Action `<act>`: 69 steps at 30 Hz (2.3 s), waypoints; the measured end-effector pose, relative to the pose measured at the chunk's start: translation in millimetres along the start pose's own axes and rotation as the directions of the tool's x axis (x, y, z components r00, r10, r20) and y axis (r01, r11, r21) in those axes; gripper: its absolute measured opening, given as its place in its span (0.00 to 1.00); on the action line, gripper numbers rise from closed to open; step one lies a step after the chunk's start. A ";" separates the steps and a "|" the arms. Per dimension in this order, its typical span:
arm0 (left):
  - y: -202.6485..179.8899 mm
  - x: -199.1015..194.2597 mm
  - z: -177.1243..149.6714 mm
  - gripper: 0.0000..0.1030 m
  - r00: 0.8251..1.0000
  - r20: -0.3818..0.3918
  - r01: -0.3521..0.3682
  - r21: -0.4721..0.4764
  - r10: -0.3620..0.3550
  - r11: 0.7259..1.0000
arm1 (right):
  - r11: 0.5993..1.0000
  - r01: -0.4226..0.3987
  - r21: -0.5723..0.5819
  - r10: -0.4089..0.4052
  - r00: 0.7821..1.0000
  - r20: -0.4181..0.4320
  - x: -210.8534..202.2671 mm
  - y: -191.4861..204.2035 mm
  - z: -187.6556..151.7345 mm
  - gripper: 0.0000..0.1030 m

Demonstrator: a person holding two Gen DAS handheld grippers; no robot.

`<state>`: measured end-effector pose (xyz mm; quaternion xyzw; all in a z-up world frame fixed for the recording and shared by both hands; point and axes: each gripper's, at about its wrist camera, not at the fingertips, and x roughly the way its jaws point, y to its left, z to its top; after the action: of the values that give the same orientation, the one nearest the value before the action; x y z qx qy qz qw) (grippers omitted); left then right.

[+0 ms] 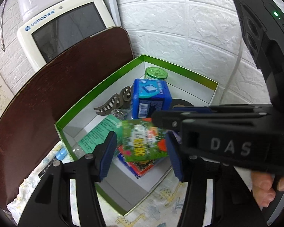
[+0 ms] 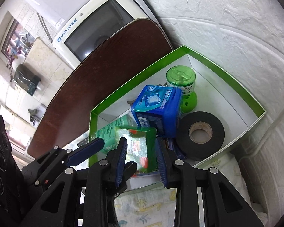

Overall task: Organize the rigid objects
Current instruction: 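Move the right gripper to the white-capped marker while the left gripper approaches the blue-capped marker, then grasp the white-capped marker with the right gripper while the left gripper grasps the blue-capped marker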

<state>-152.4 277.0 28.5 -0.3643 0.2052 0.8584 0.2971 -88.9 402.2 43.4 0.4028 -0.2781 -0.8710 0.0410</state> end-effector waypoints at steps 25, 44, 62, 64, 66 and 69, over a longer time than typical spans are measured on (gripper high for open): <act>181.7 18.0 -84.7 0.65 0.977 -0.134 -0.180 -0.111 0.165 0.977 | 0.786 -0.208 -0.582 0.091 0.971 -0.223 33.5 158.5 -68.6 0.32; 226.9 93.8 -84.6 0.32 0.968 -0.235 0.073 -0.063 -0.086 0.995 | 0.488 -0.232 -0.842 -0.201 0.908 -0.367 148.9 204.2 -146.2 0.37; 210.8 15.9 -183.4 0.20 0.955 -0.282 -0.210 -0.414 0.094 0.886 | 0.798 -0.045 -0.601 -0.187 0.929 -0.319 116.5 158.2 -105.2 0.17; 199.2 5.3 -192.8 0.20 0.956 -0.275 -0.223 -0.448 0.104 0.866 | 0.848 -0.055 -0.527 -0.143 0.934 -0.328 117.2 160.1 -103.6 0.17; 187.2 -2.7 -201.0 0.22 0.961 -0.258 -0.213 -0.482 0.095 0.850 | 0.872 -0.069 -0.485 -0.110 0.937 -0.330 116.9 166.3 -108.1 0.17; 176.7 -4.4 -206.6 0.31 0.957 -0.264 -0.236 -0.479 0.118 0.846 | 0.880 -0.075 -0.468 -0.102 0.935 -0.341 128.2 180.1 -97.6 0.17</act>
<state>-162.5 27.3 -78.6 -0.5032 0.0382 0.8591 0.0854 -131.8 168.7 -1.2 0.5330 -0.0417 -0.8253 0.1817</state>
